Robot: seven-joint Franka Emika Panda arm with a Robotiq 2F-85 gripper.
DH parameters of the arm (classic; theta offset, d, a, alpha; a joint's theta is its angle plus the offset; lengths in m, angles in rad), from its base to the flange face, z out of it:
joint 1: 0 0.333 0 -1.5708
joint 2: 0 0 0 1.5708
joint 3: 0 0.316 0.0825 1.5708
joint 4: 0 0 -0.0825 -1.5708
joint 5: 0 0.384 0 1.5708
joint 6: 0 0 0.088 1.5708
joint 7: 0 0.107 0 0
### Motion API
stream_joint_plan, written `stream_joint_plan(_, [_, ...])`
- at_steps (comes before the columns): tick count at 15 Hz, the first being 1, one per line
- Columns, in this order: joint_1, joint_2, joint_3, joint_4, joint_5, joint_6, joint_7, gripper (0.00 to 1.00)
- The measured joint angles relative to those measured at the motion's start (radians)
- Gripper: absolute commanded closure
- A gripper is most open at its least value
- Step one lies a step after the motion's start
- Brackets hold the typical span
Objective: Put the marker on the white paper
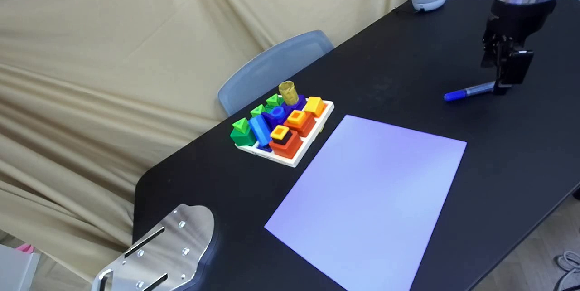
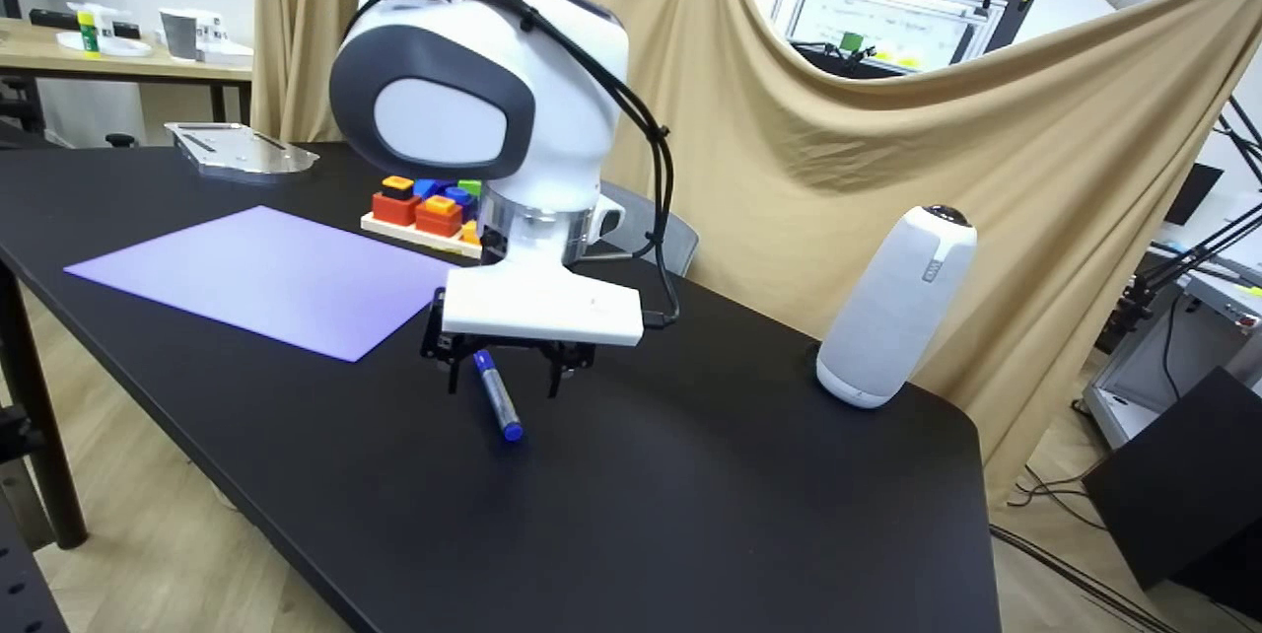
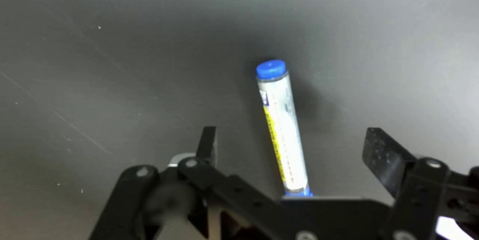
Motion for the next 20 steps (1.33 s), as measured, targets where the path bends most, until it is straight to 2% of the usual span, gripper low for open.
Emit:
stream_joint_plan(1, [-0.007,0.011,0.007,0.007,0.000,0.005,-0.005,0.25])
stream_joint_plan(7, [-0.015,0.034,0.049,0.021,-0.001,0.049,-0.023,0.69])
stream_joint_plan(11, [-0.022,0.034,0.072,0.022,-0.001,0.058,-0.030,0.95])
stream_joint_plan(12, [-0.026,0.034,0.076,0.022,-0.001,0.058,-0.031,0.99])
stream_joint_plan(14, [-0.035,0.034,0.086,0.023,-0.001,0.058,-0.032,0.95])
stream_joint_plan(17, [-0.036,0.028,0.090,0.022,-0.001,0.050,-0.028,0.95])
stream_joint_plan(20, [0.016,0.000,0.067,0.020,-0.008,0.051,0.030,0.95])
